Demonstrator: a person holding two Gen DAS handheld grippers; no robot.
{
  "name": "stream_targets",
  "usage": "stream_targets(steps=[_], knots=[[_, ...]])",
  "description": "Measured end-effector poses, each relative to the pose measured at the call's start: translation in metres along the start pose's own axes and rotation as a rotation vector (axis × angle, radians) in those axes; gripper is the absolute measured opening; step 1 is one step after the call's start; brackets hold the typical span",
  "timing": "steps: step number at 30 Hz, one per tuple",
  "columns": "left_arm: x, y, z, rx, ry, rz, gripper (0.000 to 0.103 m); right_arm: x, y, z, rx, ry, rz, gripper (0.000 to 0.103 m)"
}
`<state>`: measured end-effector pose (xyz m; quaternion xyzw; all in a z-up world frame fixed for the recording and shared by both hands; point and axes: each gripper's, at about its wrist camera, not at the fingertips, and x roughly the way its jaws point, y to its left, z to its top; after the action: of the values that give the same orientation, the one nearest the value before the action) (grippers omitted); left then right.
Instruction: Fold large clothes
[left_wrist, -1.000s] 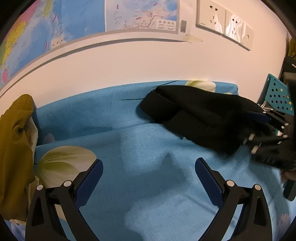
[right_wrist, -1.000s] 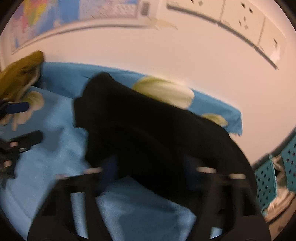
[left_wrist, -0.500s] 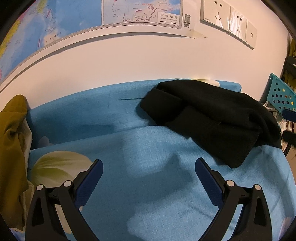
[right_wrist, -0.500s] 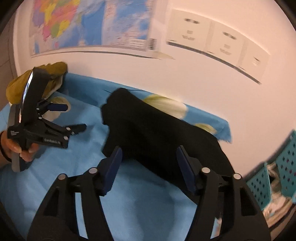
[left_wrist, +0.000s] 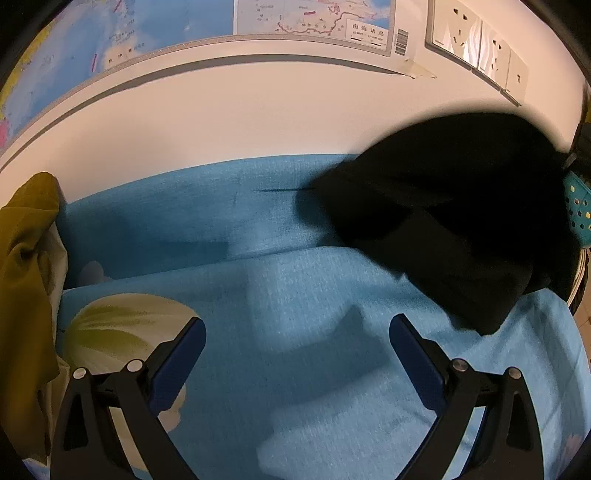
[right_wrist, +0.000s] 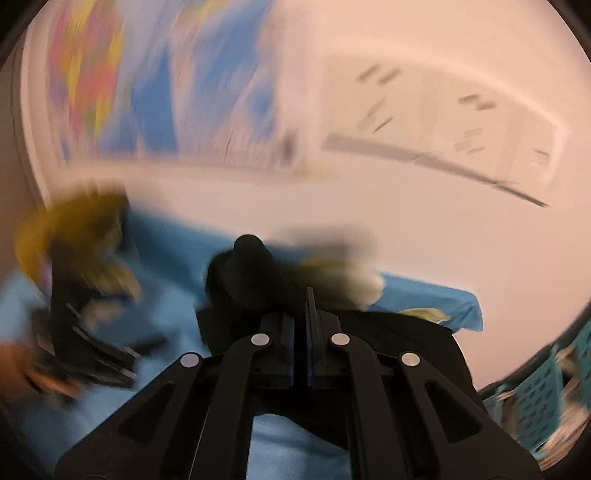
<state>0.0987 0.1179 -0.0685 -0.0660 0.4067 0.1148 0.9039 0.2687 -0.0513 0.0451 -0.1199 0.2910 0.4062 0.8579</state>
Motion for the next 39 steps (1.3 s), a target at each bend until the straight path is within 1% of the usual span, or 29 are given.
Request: stream_targets(steps=[2, 3, 5, 8, 10, 11, 12, 13, 14, 15, 16, 19, 21, 22, 23, 24, 25, 26, 27, 29, 31, 33, 35, 37, 39], knots=[[0.004, -0.002, 0.001, 0.003, 0.005, -0.003, 0.096, -0.014, -0.015, 0.005, 0.042, -0.027, 0.002, 0.004], [0.004, -0.003, 0.0, 0.007, 0.006, -0.005, 0.096, -0.017, -0.023, 0.005, 0.066, -0.03, 0.007, 0.004], [0.002, -0.005, 0.0, 0.012, 0.006, -0.012, 0.096, -0.021, -0.03, 0.002, 0.077, -0.025, -0.014, 0.004], [0.0, -0.008, 0.002, 0.021, -0.005, -0.02, 0.096, -0.015, -0.029, -0.004, 0.061, 0.021, 0.0, 0.005], [0.002, -0.012, 0.006, 0.03, -0.012, -0.028, 0.096, -0.008, -0.022, -0.007, 0.016, 0.057, -0.023, 0.009], [0.003, -0.014, 0.008, 0.034, -0.012, -0.032, 0.096, -0.005, -0.016, -0.009, -0.014, 0.078, -0.03, 0.017], [0.005, -0.016, 0.01, 0.041, -0.012, -0.037, 0.096, 0.001, -0.01, -0.009, -0.044, 0.105, -0.037, 0.032], [0.007, -0.019, 0.013, 0.049, -0.009, -0.039, 0.096, 0.005, -0.003, -0.008, -0.078, 0.107, -0.052, 0.04], [0.01, -0.021, 0.016, 0.054, -0.006, -0.039, 0.096, 0.008, 0.001, -0.007, -0.106, 0.104, -0.057, 0.055], [0.013, -0.024, 0.018, 0.059, -0.005, -0.041, 0.096, 0.014, 0.008, -0.005, -0.137, 0.112, -0.055, 0.073], [0.014, -0.025, 0.021, 0.062, -0.005, -0.043, 0.096, 0.019, 0.012, -0.004, -0.152, 0.117, -0.049, 0.077], [0.019, -0.029, 0.026, 0.066, -0.005, -0.049, 0.096, 0.044, 0.03, 0.0, -0.221, 0.151, -0.025, 0.077], [0.021, -0.034, 0.024, 0.066, -0.003, -0.055, 0.096, 0.065, 0.04, 0.002, -0.286, 0.179, -0.058, 0.078], [0.021, -0.034, 0.023, 0.068, -0.003, -0.055, 0.096, 0.08, 0.044, 0.001, -0.312, 0.209, -0.061, 0.077], [0.022, -0.034, 0.023, 0.07, 0.0, -0.053, 0.096, 0.09, 0.045, 0.002, -0.322, 0.23, -0.059, 0.068], [0.024, -0.033, 0.023, 0.069, 0.004, -0.055, 0.096, 0.099, 0.045, 0.002, -0.325, 0.246, -0.066, 0.048], [0.025, -0.032, 0.023, 0.064, 0.007, -0.059, 0.096, 0.108, 0.044, 0.002, -0.318, 0.274, -0.052, 0.038], [0.026, -0.031, 0.022, 0.06, 0.011, -0.065, 0.096, 0.112, 0.042, 0.002, -0.315, 0.295, -0.039, 0.021], [0.025, -0.029, 0.021, 0.055, 0.014, -0.076, 0.096, 0.109, 0.04, 0.003, -0.309, 0.291, -0.041, 0.013], [0.023, -0.027, 0.019, 0.057, 0.006, -0.096, 0.096, 0.09, 0.035, 0.01, -0.288, 0.244, -0.024, 0.01], [0.019, -0.027, 0.019, 0.068, -0.005, -0.119, 0.096, 0.059, 0.025, 0.02, -0.251, 0.177, -0.029, 0.009], [0.015, -0.03, 0.018, 0.076, -0.011, -0.161, 0.096, 0.023, 0.013, 0.029, -0.219, 0.109, -0.045, 0.008], [0.01, -0.032, 0.017, 0.084, -0.019, -0.223, 0.096, -0.006, 0.0, 0.037, -0.183, 0.059, -0.06, 0.008], [0.005, -0.036, 0.016, 0.089, -0.028, -0.267, 0.096, -0.035, -0.016, 0.041, -0.132, 0.014, -0.077, 0.008], [0.002, -0.042, 0.016, 0.108, -0.039, -0.322, 0.096, -0.053, -0.03, 0.043, -0.093, -0.018, -0.083, 0.006]])
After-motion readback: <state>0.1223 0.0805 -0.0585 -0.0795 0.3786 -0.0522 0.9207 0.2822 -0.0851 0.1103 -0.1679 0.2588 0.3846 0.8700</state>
